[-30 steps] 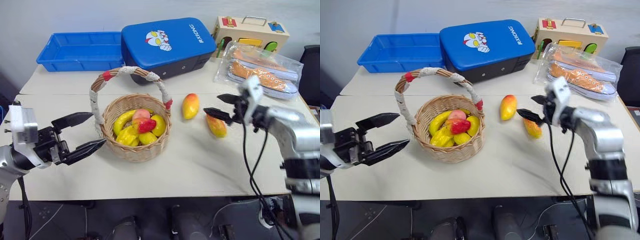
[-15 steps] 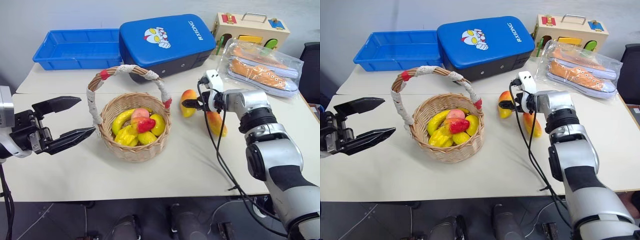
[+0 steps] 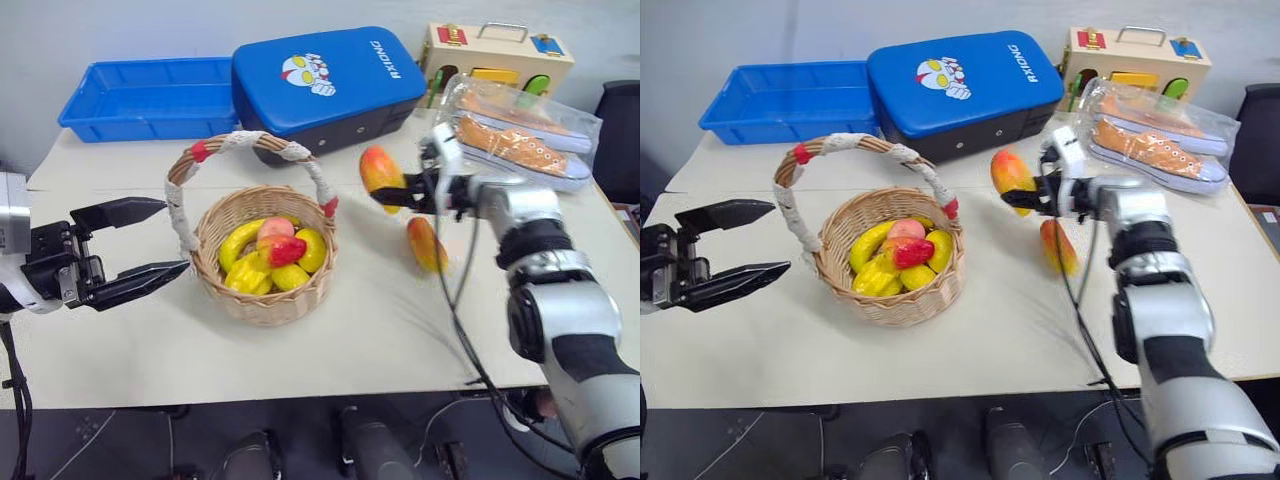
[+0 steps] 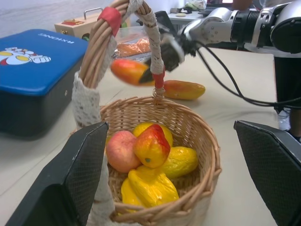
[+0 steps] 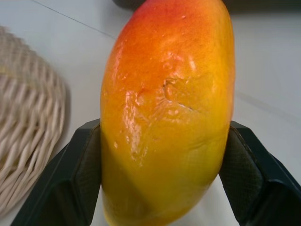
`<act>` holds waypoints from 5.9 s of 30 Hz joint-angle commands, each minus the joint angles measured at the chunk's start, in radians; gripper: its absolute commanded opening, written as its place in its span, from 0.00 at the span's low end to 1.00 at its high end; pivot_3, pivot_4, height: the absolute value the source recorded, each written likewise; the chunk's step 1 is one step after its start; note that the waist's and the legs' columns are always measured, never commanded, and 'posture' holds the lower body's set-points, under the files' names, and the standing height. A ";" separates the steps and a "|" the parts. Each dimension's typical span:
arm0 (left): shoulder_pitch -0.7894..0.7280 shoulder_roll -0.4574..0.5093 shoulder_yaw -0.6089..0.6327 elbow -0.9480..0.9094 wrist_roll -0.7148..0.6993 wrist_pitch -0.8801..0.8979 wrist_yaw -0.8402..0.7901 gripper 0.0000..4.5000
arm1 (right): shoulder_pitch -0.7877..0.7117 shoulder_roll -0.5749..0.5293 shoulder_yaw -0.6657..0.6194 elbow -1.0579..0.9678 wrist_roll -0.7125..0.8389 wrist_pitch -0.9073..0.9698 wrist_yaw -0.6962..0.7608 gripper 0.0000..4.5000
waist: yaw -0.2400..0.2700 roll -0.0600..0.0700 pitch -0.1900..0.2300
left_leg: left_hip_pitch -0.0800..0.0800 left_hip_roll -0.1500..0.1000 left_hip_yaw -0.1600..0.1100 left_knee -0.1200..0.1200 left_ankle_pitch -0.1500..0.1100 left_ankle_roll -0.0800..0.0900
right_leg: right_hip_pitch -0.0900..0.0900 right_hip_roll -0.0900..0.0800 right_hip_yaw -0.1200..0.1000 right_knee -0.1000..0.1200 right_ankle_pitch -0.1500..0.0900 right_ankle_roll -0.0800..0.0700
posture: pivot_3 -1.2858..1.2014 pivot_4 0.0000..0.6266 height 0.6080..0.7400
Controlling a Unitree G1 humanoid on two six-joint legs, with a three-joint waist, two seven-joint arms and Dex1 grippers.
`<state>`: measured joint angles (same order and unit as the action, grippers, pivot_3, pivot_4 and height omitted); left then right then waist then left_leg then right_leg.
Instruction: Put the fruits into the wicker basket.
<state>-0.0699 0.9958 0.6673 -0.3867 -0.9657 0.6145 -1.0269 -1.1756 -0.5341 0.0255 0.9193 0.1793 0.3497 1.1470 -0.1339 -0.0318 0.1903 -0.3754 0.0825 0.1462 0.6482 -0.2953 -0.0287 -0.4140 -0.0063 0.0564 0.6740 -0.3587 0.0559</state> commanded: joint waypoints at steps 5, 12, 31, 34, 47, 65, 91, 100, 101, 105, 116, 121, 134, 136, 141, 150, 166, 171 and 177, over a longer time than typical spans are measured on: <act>0.048 -0.027 0.022 -0.043 0.030 -0.058 -0.056 1.00 | 0.325 -0.363 0.215 -0.683 -0.014 0.144 0.440 0.66 | 0.021 0.001 0.000 | 0.001 0.000 -0.001 -0.001 -0.002 -0.001 | 0.000 0.000 0.000 -0.001 -0.001 0.002 | 0.52 0.24 1.00; 0.194 -0.040 0.075 -0.046 0.066 -0.081 -0.155 1.00 | 0.354 -0.186 0.183 -1.154 0.231 0.490 0.242 0.66 | -0.020 -0.001 0.001 | 0.010 0.002 -0.001 0.001 0.000 -0.005 | 0.002 0.002 0.002 0.004 0.000 -0.004 | 0.52 0.24 1.00; 0.349 -0.114 0.107 -0.010 0.116 -0.141 -0.197 1.00 | 0.187 0.203 0.344 -1.044 0.106 0.431 -0.165 0.99 | -0.004 -0.004 -0.001 | 0.004 0.000 -0.002 0.001 -0.001 -0.001 | -0.002 -0.001 -0.001 0.000 0.000 -0.006 | 0.52 0.24 1.00; 0.335 -0.112 0.105 -0.017 0.102 -0.135 -0.188 1.00 | 0.234 0.175 0.262 -1.097 0.193 0.356 -0.082 0.99 | -0.002 -0.004 -0.001 | 0.004 0.000 -0.002 0.001 -0.001 -0.001 | -0.001 -0.001 -0.001 0.000 0.000 -0.006 | 0.52 0.24 1.00; 0.184 -0.086 -0.017 -0.085 0.113 -0.133 -0.113 1.00 | 0.827 -0.076 -0.273 -1.105 0.368 -0.061 0.078 0.99 | 0.031 -0.005 -0.001 | 0.005 0.000 -0.003 -0.001 -0.004 0.001 | 0.004 0.000 -0.002 -0.008 0.001 -0.006 | 0.52 0.24 1.00; 0.055 -0.085 -0.151 -0.072 0.143 -0.163 -0.098 1.00 | 0.996 -0.186 -0.456 -0.711 0.219 -0.382 -0.094 0.99 | 0.012 -0.001 0.001 | 0.020 -0.001 0.003 0.000 -0.003 0.002 | 0.016 0.001 0.005 -0.007 0.003 -0.001 | 0.52 0.24 1.00; 0.098 -0.093 -0.095 -0.145 0.080 -0.125 -0.049 1.00 | 0.340 -0.194 0.082 -0.520 0.045 0.517 -0.203 0.70 | 0.025 0.001 0.002 | 0.005 0.000 0.001 0.003 -0.003 0.000 | 0.001 0.001 0.004 -0.003 0.001 -0.003 | 0.52 0.24 1.00; 0.224 -0.142 0.022 -0.118 0.075 -0.151 -0.070 1.00 | 0.447 -0.261 0.081 -0.959 0.240 0.250 0.221 0.44 | 0.020 0.002 0.002 | 0.006 0.000 0.000 0.001 -0.003 0.000 | 0.001 0.001 0.003 -0.003 0.001 -0.003 | 0.52 0.24 1.00; 0.244 -0.153 0.037 -0.114 0.081 -0.159 -0.073 1.00 | 0.419 -0.209 0.084 -1.019 0.292 0.292 0.201 0.44 | 0.019 0.002 0.002 | 0.006 0.001 0.000 0.002 -0.003 -0.001 | 0.001 0.002 0.003 -0.002 0.001 -0.003 | 0.52 0.24 1.00; 0.308 -0.188 0.080 -0.111 0.093 -0.177 -0.072 1.00 | 0.332 -0.061 0.126 -1.121 0.326 0.404 0.064 0.44 | 0.006 0.001 0.002 | 0.007 0.001 -0.001 0.003 -0.002 -0.002 | 0.002 0.001 0.003 0.001 0.001 -0.004 | 0.52 0.24 1.00; 0.385 -0.257 0.120 -0.117 0.099 -0.209 -0.027 1.00 | 0.179 0.329 0.254 -1.045 0.156 0.488 -0.415 0.44 | 0.000 -0.005 -0.001 | 0.004 0.000 -0.002 0.003 -0.002 -0.001 | 0.000 -0.001 0.001 0.000 0.001 -0.004 | 0.52 0.24 1.00; 0.382 -0.258 0.114 -0.124 0.087 -0.207 -0.014 1.00 | 0.173 0.340 0.248 -1.040 0.162 0.475 -0.423 0.83 | -0.002 -0.005 -0.001 | 0.004 -0.001 -0.001 0.002 -0.003 0.000 | 0.000 -0.002 0.000 -0.001 0.001 -0.004 | 0.52 0.24 1.00; 0.282 -0.218 0.084 -0.122 0.000 -0.146 0.025 1.00 | 0.468 0.082 0.016 -1.241 0.540 0.402 0.027 0.99 | 0.001 -0.006 -0.001 | 0.004 -0.001 -0.002 0.000 -0.004 0.002 | 0.002 -0.001 0.000 -0.007 0.001 -0.004 | 0.52 0.24 1.00; 0.263 -0.209 0.090 -0.125 -0.032 -0.129 0.034 1.00 | 0.516 0.042 -0.037 -1.178 0.534 0.307 0.092 0.99 | 0.003 -0.006 -0.001 | 0.004 -0.001 -0.003 0.000 -0.004 0.002 | 0.003 -0.001 0.000 -0.008 0.001 -0.003 | 0.52 0.24 1.00; 0.236 -0.168 0.116 -0.122 -0.096 -0.088 0.032 1.00 | 0.429 -0.018 -0.034 -0.806 0.368 -0.002 0.223 0.99 | -0.007 -0.005 -0.001 | 0.007 -0.001 -0.001 0.002 -0.004 0.003 | 0.005 -0.001 0.001 -0.006 0.002 -0.003 | 0.52 0.24 1.00; 0.264 -0.149 0.160 -0.106 -0.089 -0.080 0.018 1.00 | 0.097 0.159 0.048 -0.173 0.194 -0.358 0.409 0.99 | -0.013 -0.003 0.001 | 0.007 0.001 0.000 0.001 -0.002 0.000 | 0.002 0.001 0.002 -0.003 0.002 -0.003 | 0.52 0.24 1.00; 0.311 -0.187 0.154 -0.163 -0.066 -0.103 0.046 1.00 | -0.138 0.260 0.220 0.125 0.242 -0.413 0.467 0.48 | -0.010 -0.002 0.001 | 0.006 0.000 -0.002 0.004 -0.002 0.000 | 0.002 -0.001 0.000 0.001 0.002 -0.004 | 0.52 0.24 1.00; 0.290 -0.169 0.130 -0.168 -0.065 -0.107 0.045 1.00 | -0.103 0.199 0.269 0.047 0.329 -0.357 0.467 0.11 | -0.008 -0.002 0.001 | 0.006 0.000 -0.002 0.003 -0.002 0.000 | 0.001 -0.001 0.000 0.001 0.002 -0.004 | 0.52 0.24 1.00; 0.190 -0.154 0.016 -0.149 -0.057 -0.111 0.039 1.00 | 0.073 -0.009 0.164 -0.303 0.467 -0.151 0.466 0.04 | 0.004 -0.002 0.001 | 0.004 -0.001 -0.003 0.003 -0.003 0.001 | 0.002 -0.002 -0.001 -0.002 0.002 -0.003 | 0.52 0.24 1.00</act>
<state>0.1460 0.8339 0.7105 -0.5341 -1.0287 0.5216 -0.9844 -1.1206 -0.4895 0.2816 0.7523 0.5767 0.1231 1.5586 -0.1302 -0.0341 0.1914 -0.3714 0.0820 0.1428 0.6512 -0.2982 -0.0278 -0.4124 -0.0081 0.0555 0.6723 -0.3569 0.0526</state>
